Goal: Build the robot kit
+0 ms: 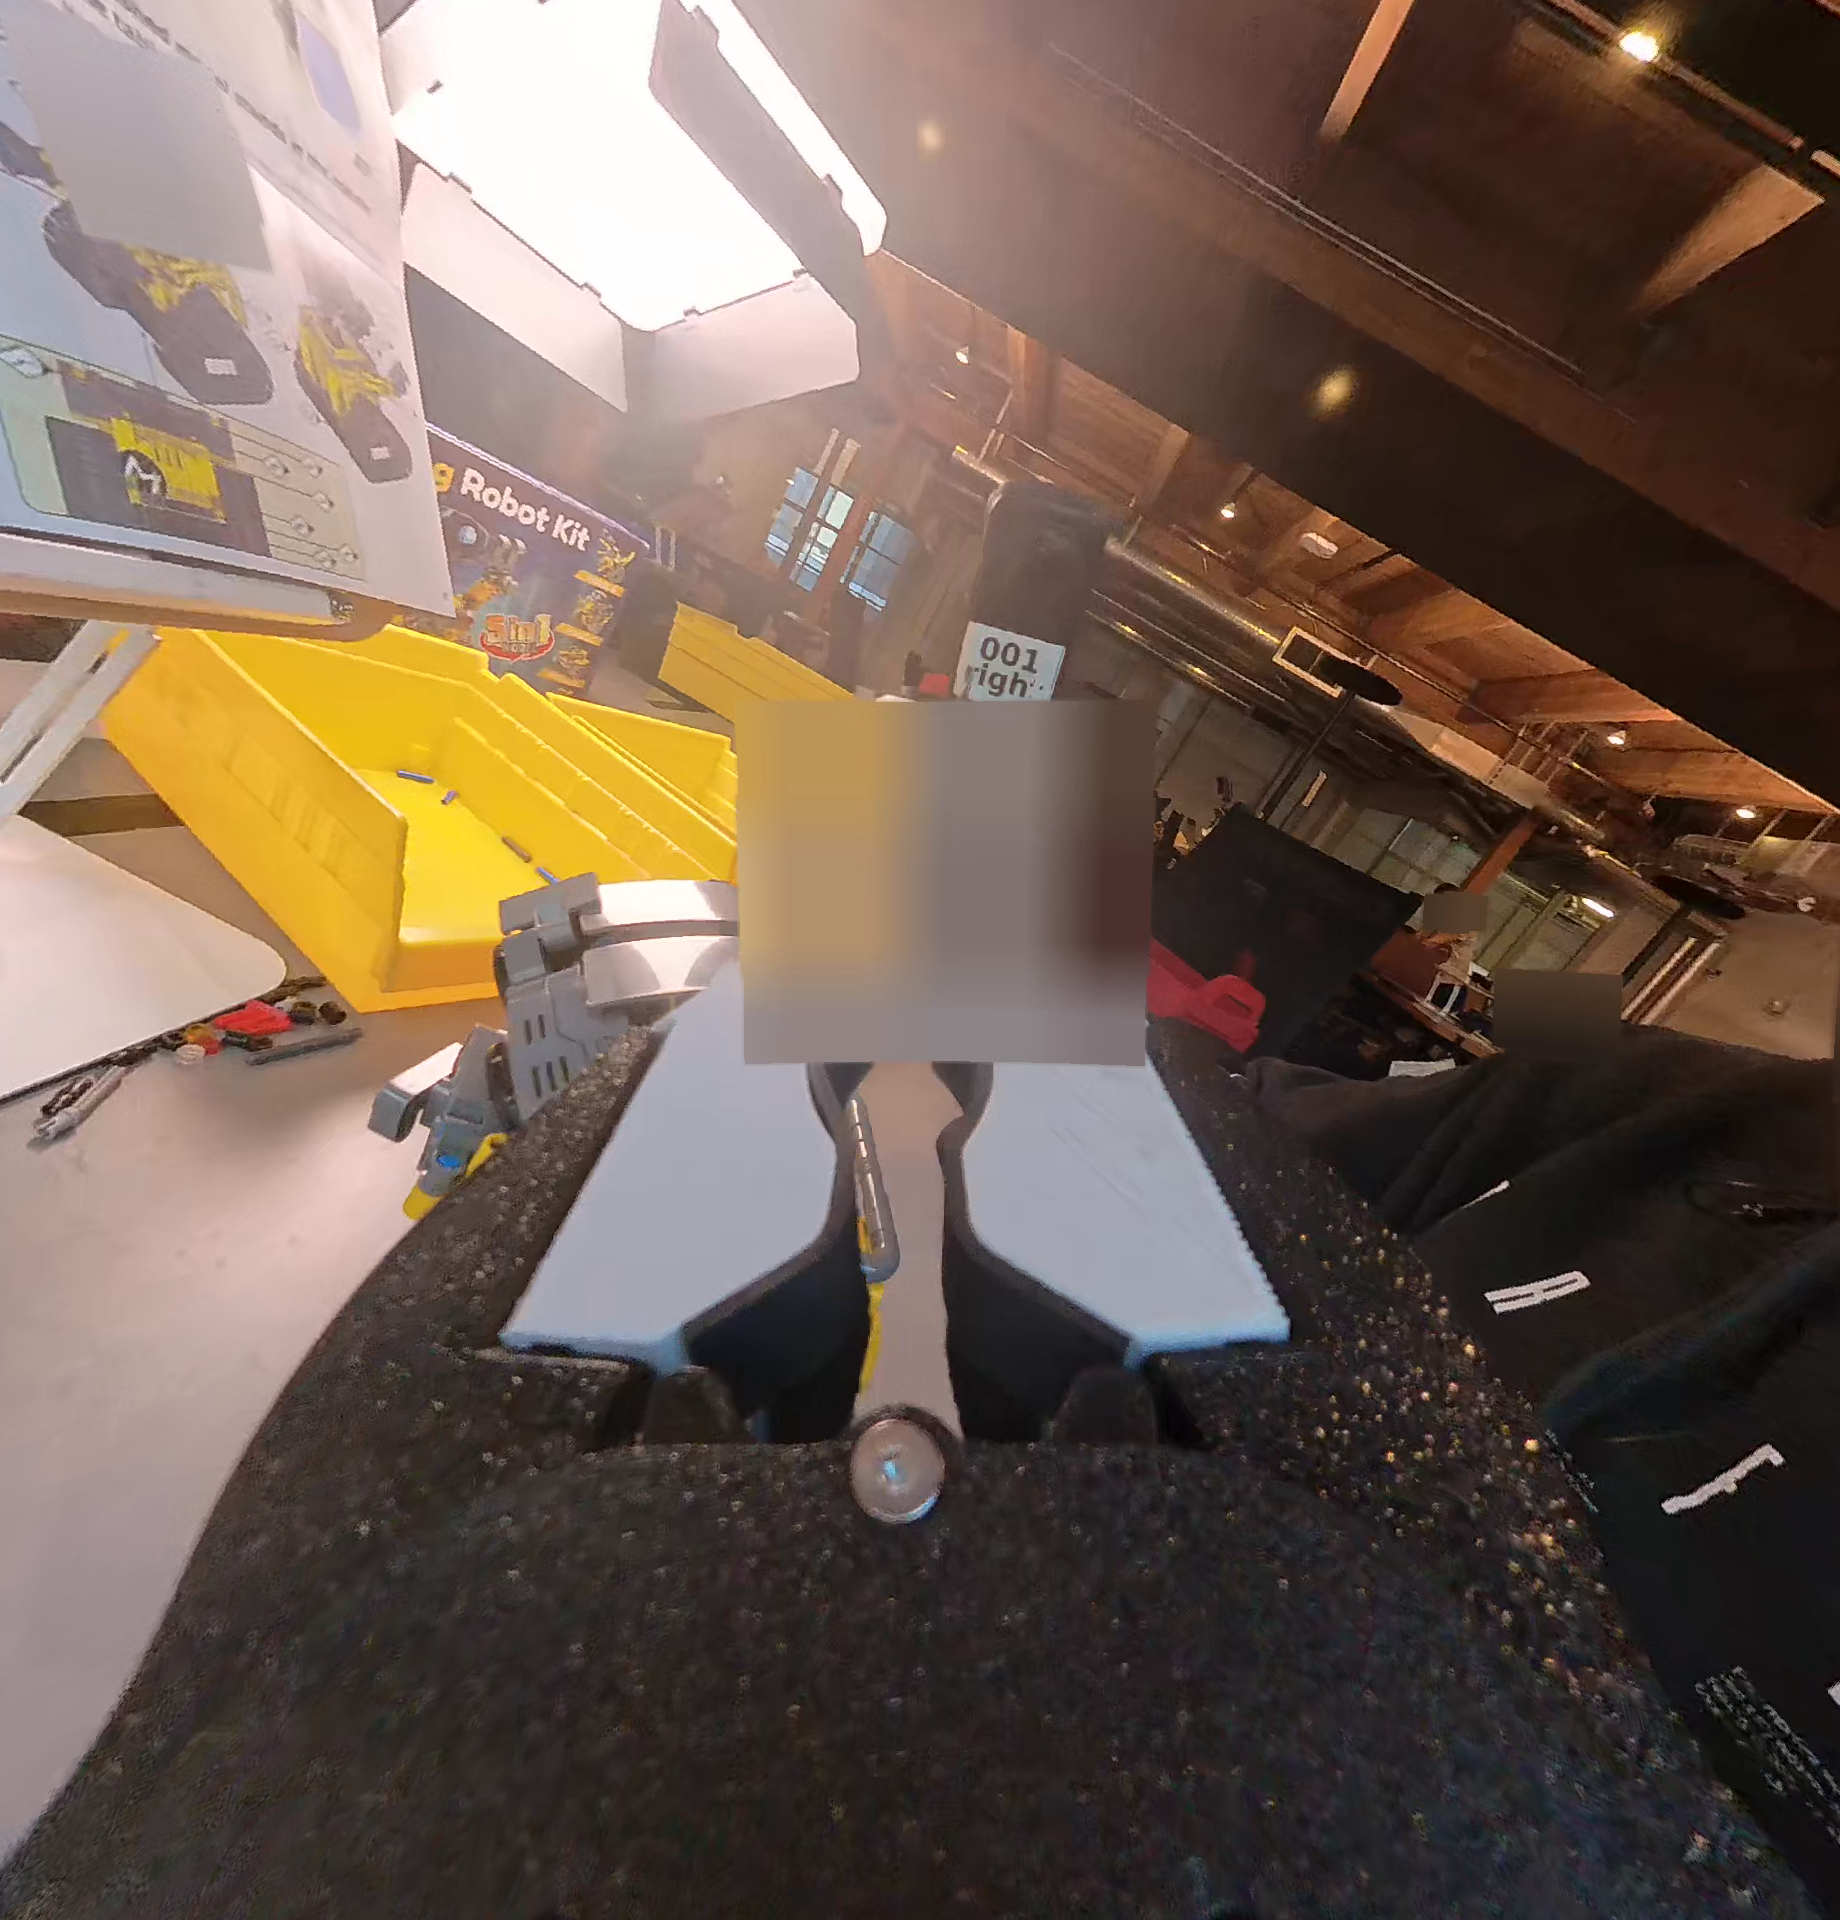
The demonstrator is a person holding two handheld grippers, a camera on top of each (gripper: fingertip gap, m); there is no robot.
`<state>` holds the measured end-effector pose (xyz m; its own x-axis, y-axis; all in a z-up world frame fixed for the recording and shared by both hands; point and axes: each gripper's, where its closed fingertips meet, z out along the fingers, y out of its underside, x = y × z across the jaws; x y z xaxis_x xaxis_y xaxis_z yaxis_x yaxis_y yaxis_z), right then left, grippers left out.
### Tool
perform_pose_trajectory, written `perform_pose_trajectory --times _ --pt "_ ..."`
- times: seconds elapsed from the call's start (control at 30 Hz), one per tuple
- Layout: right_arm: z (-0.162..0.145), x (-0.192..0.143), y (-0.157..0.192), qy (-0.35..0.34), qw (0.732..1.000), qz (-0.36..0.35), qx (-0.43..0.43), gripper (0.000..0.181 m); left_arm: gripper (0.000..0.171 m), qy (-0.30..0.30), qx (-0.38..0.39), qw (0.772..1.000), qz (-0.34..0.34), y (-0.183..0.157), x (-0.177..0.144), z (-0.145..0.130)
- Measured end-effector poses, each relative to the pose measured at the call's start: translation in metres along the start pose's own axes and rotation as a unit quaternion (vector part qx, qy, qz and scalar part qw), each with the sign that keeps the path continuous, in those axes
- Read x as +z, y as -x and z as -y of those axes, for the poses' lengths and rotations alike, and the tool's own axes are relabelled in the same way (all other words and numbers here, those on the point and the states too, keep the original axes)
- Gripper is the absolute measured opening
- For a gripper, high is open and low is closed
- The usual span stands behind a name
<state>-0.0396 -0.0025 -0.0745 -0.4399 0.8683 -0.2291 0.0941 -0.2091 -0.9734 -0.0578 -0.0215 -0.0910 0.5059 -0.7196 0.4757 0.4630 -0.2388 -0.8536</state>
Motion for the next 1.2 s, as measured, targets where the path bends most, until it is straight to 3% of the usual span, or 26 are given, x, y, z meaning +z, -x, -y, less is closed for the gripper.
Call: perform_pose_trajectory --times 0.1,0.37,0.8,1.03,1.13,1.2 --pt "-0.003 0.004 0.002 -0.006 1.0 0.018 0.025 0.0 0.012 -0.006 0.002 1.0 -0.006 -0.002 0.006 -0.001" --pt "-0.012 0.013 0.003 0.0 0.999 0.031 0.043 0.0 0.001 -0.011 0.006 1.0 -0.011 -0.005 0.008 -0.001" --pt "-0.014 0.013 0.0 0.006 0.999 0.026 0.041 0.0 0.0 -0.003 -0.005 1.0 -0.014 -0.005 0.009 -0.003" --pt "-0.016 -0.013 -0.032 0.081 0.996 -0.036 0.006 0.037 0.0 0.003 -0.031 1.0 0.004 0.005 -0.007 0.005" --pt "-0.034 -0.024 -0.054 0.164 0.983 -0.045 0.07 0.063 0.0 0.022 -0.028 0.999 0.016 0.007 -0.012 0.003" --pt "-0.043 -0.025 -0.06 0.19 0.973 -0.025 0.131 0.068 0.0 0.029 -0.03 0.999 0.019 0.008 -0.014 0.0"
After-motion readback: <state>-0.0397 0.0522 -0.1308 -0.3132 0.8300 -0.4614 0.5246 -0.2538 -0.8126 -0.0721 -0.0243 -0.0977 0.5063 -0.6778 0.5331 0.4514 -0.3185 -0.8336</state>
